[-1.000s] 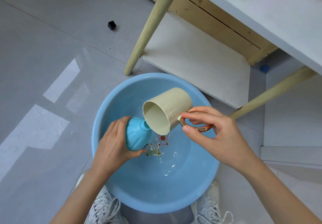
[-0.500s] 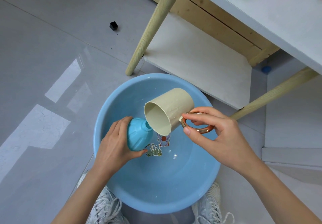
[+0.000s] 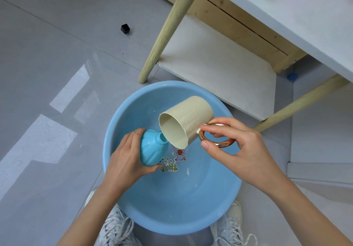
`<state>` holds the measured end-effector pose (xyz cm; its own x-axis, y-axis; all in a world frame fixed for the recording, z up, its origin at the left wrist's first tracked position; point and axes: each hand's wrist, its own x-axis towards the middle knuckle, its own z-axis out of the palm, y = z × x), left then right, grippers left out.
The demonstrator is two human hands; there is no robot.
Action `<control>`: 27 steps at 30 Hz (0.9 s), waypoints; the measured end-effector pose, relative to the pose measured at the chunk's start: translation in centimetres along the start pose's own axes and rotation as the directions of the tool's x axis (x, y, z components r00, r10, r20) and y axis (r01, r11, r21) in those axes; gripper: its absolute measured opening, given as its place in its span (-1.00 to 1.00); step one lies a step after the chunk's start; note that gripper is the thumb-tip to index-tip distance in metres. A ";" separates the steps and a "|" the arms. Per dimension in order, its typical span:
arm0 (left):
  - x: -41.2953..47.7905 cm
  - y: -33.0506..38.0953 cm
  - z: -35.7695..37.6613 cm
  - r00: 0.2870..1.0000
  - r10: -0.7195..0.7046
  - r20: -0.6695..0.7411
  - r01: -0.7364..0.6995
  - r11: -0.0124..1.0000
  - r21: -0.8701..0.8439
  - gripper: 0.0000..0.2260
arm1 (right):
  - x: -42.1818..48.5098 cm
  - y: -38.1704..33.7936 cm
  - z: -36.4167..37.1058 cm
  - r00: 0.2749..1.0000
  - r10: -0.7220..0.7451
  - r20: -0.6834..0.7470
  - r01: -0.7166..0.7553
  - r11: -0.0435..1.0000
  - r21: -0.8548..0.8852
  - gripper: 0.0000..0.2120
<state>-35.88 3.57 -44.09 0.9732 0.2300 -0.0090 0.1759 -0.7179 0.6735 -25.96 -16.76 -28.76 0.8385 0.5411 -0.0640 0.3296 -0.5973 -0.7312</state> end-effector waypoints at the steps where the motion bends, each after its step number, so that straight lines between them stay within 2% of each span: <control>1: 0.0 0.0 0.0 1.000 0.000 0.001 0.000 1.000 0.002 -0.14 | 0.0 0.0 0.0 1.000 -0.003 -0.002 0.003 1.000 -0.003 -0.69; 27: -0.1 0.0 0.1 1.000 -0.016 0.010 0.016 1.000 0.001 -0.14 | -0.2 -0.2 0.1 0.997 -0.080 -0.014 0.078 0.993 -0.086 -0.67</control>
<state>-35.98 3.47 -44.12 0.9717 0.2349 -0.0268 0.1914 -0.7149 0.6725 -26.22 -16.70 -28.66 0.8157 0.5784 0.0041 0.4303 -0.6020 -0.6727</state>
